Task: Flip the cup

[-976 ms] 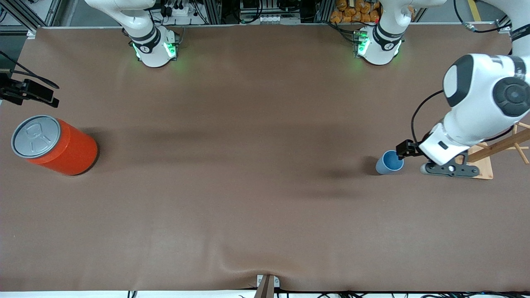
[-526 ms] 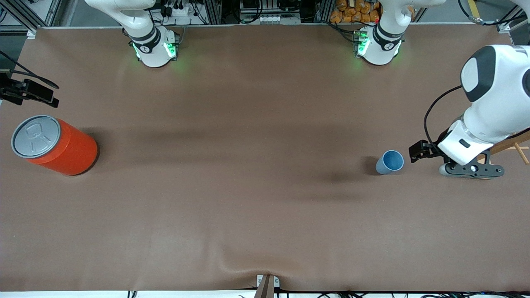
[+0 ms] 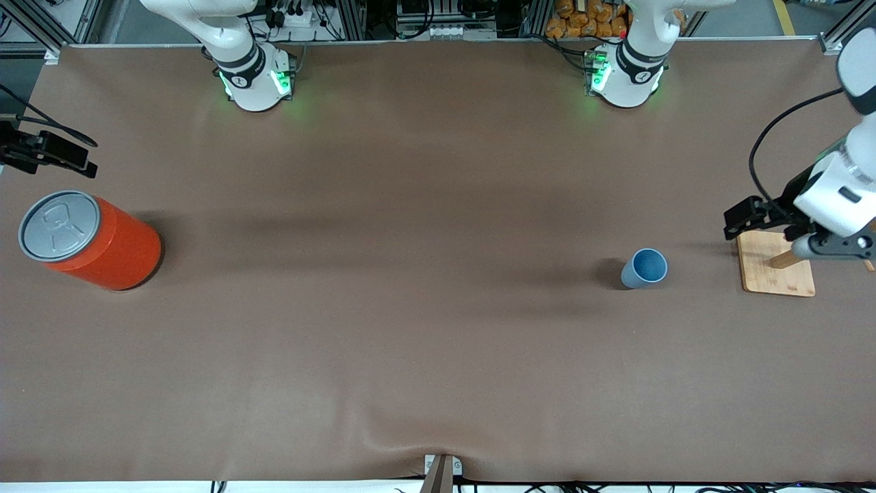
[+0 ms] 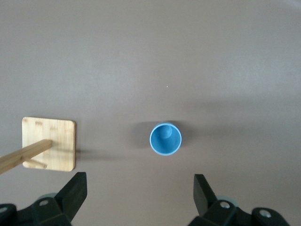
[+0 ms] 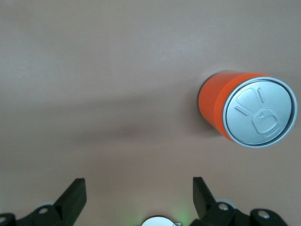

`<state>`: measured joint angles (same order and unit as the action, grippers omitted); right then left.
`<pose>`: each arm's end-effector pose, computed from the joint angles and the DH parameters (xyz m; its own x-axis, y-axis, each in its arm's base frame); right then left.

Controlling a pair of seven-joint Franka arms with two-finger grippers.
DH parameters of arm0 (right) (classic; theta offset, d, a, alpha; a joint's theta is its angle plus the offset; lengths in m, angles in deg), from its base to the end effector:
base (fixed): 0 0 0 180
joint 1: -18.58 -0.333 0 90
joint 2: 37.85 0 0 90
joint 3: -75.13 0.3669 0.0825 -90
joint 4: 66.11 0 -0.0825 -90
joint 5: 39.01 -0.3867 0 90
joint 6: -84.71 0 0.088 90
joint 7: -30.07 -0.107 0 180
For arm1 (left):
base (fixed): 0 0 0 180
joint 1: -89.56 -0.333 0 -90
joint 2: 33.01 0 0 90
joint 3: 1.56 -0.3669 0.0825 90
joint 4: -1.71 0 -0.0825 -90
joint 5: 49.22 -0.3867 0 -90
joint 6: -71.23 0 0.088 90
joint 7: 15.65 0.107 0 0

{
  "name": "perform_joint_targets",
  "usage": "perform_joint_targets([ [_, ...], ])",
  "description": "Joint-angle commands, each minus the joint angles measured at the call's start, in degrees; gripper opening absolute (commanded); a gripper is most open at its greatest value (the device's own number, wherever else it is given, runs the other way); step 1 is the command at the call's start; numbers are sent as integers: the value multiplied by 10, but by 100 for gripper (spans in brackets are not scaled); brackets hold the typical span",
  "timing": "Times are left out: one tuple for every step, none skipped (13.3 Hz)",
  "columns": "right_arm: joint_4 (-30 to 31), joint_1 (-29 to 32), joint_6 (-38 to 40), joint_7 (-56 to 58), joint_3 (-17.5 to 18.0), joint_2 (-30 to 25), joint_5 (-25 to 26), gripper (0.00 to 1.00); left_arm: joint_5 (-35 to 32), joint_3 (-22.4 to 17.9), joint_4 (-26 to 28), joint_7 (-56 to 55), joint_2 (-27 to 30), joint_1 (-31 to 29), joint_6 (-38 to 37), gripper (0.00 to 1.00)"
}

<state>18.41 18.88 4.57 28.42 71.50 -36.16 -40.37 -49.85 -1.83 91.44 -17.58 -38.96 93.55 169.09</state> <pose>0.5488 -0.0342 0.6895 0.9900 -0.0930 -0.1062 -0.0955 -0.9953 -0.0188 0.6038 -0.0384 0.6296 0.9987 -0.0327 0.0384 -0.0324 -0.9994 -0.0101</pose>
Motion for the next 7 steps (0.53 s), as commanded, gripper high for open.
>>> perform_joint_targets([
  [-2,10,1,-2,6,-2,-4,100,0,18,0,7,47,-17,-54,100],
  [-2,9,1,-2,6,-2,-4,100,2,18,3,8,67,-20,-79,100],
  [-2,9,1,-2,6,-2,-4,100,2,15,3,8,84,-20,-98,100],
  [-2,9,1,-2,6,-2,-4,100,3,14,3,8,95,-21,-114,100],
  [-2,9,1,-2,6,-2,-4,100,1,12,-2,8,91,-20,-114,100],
  [-2,10,1,-2,6,-2,-4,100,0,12,-3,8,88,-20,-112,100],
  [-2,9,1,-2,6,-2,-4,100,-1,6,-3,7,89,-20,-109,100],
])
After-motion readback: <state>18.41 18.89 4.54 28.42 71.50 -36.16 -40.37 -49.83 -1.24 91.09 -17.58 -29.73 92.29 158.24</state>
